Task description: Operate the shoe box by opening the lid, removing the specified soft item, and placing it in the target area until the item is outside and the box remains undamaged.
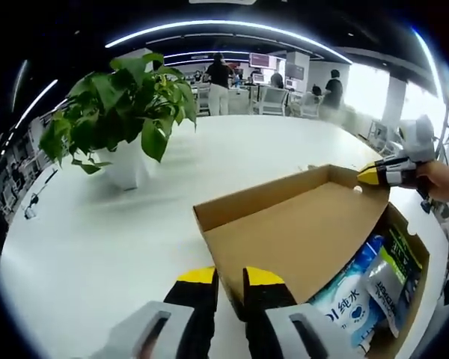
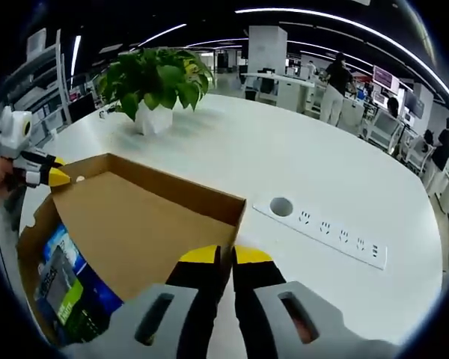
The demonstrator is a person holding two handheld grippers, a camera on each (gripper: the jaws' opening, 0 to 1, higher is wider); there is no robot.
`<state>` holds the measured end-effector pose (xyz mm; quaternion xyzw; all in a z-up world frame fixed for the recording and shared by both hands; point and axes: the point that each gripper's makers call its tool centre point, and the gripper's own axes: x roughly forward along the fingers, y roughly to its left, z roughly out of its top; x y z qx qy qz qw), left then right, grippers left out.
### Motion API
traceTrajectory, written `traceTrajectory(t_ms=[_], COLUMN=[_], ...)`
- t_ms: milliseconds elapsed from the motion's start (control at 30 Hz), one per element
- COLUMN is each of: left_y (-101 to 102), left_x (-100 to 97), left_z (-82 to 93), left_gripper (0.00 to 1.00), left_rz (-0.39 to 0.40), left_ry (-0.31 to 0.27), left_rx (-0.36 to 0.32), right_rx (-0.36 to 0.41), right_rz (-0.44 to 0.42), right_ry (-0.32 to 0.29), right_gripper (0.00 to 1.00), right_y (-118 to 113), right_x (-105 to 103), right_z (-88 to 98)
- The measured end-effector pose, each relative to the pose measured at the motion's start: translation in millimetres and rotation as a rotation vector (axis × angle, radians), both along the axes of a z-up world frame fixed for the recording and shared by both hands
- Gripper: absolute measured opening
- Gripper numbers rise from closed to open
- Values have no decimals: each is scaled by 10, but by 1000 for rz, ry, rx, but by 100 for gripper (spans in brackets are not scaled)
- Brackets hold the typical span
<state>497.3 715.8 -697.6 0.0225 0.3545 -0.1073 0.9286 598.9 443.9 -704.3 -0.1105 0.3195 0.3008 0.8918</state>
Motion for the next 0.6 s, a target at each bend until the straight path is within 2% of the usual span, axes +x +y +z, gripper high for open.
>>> traceTrajectory(t_ms=[600], left_y=[-12], left_x=[-36], left_z=[-107], left_gripper=[15], left_rz=[-18], left_ry=[8], left_rx=[-28], right_rx=[16], right_rz=[-20], right_ry=[9], right_gripper=[7], right_y=[12], right_x=[-185], right_z=[114])
